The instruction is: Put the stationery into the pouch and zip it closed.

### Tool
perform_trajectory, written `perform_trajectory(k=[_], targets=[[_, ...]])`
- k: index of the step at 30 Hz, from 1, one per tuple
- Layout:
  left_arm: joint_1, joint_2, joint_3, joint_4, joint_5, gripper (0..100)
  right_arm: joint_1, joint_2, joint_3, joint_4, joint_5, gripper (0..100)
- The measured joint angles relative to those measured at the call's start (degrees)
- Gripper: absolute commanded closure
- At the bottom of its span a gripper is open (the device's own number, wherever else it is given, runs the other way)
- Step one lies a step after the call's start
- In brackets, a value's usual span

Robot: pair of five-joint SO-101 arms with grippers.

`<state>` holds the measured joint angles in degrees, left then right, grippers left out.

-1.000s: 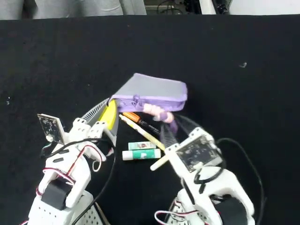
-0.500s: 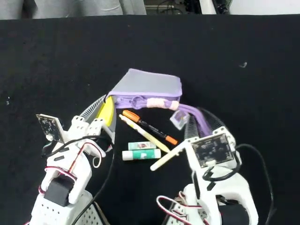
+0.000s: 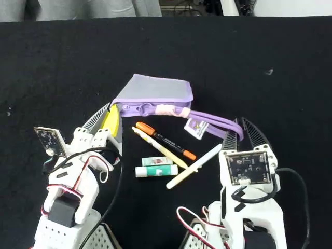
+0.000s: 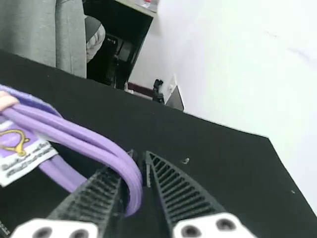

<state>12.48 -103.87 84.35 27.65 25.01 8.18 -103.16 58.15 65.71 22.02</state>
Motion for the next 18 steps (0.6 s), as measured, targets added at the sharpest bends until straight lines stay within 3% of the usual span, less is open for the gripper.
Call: perform_trajectory(k=[11,18], targets=[[0.18,0.00,0.00,-0.53,0.09,97,9.67,0.00,-0.88,-2.29,1.76,98.8],[0.18,0.00,0.00,-0.53,0.09,97,10.37,0.00,-1.49,-2.46,2.90,98.8]])
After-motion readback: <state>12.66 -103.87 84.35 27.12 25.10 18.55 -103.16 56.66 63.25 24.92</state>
